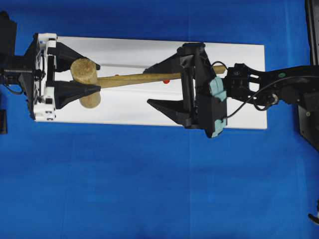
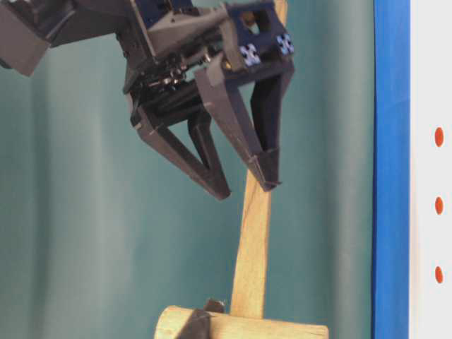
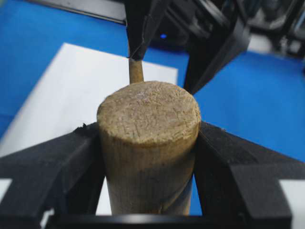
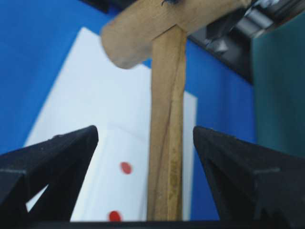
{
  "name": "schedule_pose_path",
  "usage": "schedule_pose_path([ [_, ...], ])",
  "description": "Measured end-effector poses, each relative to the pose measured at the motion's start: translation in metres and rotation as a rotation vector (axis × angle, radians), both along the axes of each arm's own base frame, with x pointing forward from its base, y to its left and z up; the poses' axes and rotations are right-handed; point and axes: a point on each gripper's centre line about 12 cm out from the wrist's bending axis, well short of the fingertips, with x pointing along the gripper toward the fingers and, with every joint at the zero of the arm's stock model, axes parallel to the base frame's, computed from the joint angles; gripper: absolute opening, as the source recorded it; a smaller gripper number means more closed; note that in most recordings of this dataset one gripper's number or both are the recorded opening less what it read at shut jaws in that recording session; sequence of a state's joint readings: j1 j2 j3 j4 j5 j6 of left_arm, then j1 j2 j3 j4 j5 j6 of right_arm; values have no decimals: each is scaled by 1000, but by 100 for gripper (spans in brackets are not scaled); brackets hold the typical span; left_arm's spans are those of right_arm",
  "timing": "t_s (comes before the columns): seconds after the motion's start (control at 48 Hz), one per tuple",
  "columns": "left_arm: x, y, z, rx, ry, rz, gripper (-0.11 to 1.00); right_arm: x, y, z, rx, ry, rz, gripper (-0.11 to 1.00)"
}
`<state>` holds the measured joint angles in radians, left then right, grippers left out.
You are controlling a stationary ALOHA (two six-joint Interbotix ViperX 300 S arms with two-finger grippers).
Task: Hit the mark with a hammer.
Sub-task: 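Grasp the mallet head with the left gripper, then release the mallet head from the left gripper and withdraw it left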
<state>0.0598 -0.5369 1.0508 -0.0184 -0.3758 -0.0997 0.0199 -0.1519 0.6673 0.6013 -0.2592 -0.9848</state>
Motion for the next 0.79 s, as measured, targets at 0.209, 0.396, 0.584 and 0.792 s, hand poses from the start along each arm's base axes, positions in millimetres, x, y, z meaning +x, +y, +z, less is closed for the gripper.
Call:
schedule_pose_path([
  [0.209,-1,-2,-5,224,53,-42,46,-2,-1,2,77,-1,-29,92],
  [0.396,-1,-6,-4,250,54,-61,46,-2,-2,1,125,1,-56,92],
  [0.584,-1,-9,-4,251,51,-71,46,5,-11,-16,179,42,-109,92],
  [0.792,-1,-10,-5,250,55,-76,46,9,-17,-24,215,60,-144,89],
])
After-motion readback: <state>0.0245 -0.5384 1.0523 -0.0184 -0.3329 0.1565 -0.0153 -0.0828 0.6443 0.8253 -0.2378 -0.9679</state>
